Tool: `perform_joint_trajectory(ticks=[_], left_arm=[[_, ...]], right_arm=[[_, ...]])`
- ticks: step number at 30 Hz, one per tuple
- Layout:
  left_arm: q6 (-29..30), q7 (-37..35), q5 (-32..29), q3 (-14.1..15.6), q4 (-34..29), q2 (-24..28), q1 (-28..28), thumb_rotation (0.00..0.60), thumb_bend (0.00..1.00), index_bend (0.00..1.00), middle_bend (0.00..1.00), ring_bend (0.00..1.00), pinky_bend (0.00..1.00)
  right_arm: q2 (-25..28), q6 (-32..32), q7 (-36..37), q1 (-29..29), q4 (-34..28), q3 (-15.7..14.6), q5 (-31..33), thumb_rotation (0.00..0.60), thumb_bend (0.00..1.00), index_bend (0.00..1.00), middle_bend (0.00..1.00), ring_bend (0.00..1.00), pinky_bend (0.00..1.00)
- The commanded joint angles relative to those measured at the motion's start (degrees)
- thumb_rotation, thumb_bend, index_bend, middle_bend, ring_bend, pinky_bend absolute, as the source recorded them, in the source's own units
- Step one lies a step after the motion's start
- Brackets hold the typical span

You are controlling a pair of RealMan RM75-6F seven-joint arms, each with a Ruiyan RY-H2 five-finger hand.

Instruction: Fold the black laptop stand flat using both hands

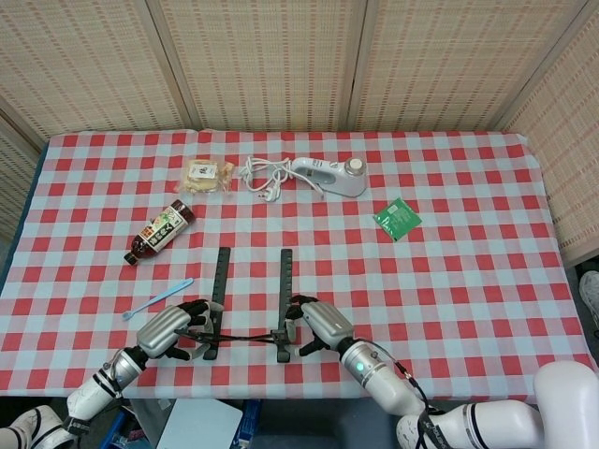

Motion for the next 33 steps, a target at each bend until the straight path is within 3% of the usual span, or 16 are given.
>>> perform_joint_trajectory(ticks=[1, 4, 9, 13, 22, 33], left_arm=[[0.0, -0.1, 0.0, 0.0, 0.0, 0.0, 0.0, 0.600, 0.36, 0.52, 0.21, 0.17, 0.28], [0.0, -0.1, 0.0, 0.0, 0.1, 0.0, 0.0, 0.600, 0.36, 0.52, 0.21, 0.17, 0.27], [-0.1, -0.2, 0.0, 0.1, 0.2, 0.0, 0.0, 0.600, 0.36, 0.52, 0.21, 0.17, 0.27], [0.0, -0.2, 0.1, 0.1, 0.1, 0.0, 0.0, 0.600, 0.36, 0.52, 0.21, 0.17, 0.27], [0.1, -0.3, 0.1, 0.1, 0.0, 0.2, 0.0, 0.600, 0.36, 0.52, 0.21, 0.17, 0.27], [0.3, -0.9, 0.2, 0.1, 0.5, 0.0, 0.1, 0.600, 0.36, 0.53, 0.21, 0.17, 0.27]], right_arm=[[0.0, -0.2, -0.1, -0.1, 0.0, 0.0, -0.1, 0.600, 0.27, 0.65, 0.42, 0.14, 0.14], [0.2, 0.4, -0.9, -0.3, 0.2, -0.1, -0.4, 0.600, 0.25, 0.65, 0.42, 0.14, 0.14], [0.6, 2.0, -2.9, -0.6, -0.2, 0.0, -1.0, 0.600, 0.07, 0.64, 0.40, 0.14, 0.14], [0.5, 2.3, -4.3, -0.6, -0.5, 0.2, -0.5, 0.600, 0.04, 0.57, 0.37, 0.14, 0.14], [-0.5, 1.6, -5.7, 0.1, -0.4, 1.0, 1.0, 0.600, 0.04, 0.50, 0.34, 0.12, 0.14], [-1.5, 1.1, -5.8, 0.2, 0.7, 1.2, 1.0, 0.600, 0.19, 0.50, 0.35, 0.12, 0.14]])
